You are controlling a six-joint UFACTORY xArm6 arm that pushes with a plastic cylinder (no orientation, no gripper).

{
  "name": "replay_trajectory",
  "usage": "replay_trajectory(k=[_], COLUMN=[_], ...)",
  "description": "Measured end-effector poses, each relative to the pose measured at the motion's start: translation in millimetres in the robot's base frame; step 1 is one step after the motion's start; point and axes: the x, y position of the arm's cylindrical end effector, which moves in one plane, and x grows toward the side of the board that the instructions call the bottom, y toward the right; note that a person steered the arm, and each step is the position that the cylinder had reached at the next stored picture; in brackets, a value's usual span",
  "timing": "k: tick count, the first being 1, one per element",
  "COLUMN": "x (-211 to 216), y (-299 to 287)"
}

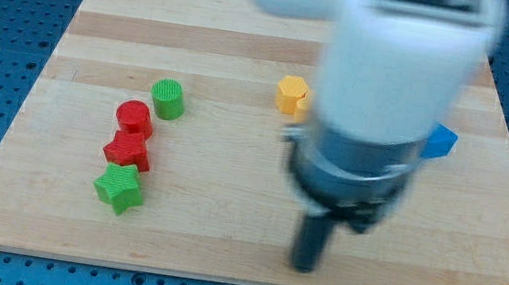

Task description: Separate the green star from red star

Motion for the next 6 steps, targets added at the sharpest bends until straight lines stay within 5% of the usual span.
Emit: replay_trajectory(k=[3,4,6], x=[-5.0,-38.0,-56.9], y=[-298.6,-312.1,-207.1])
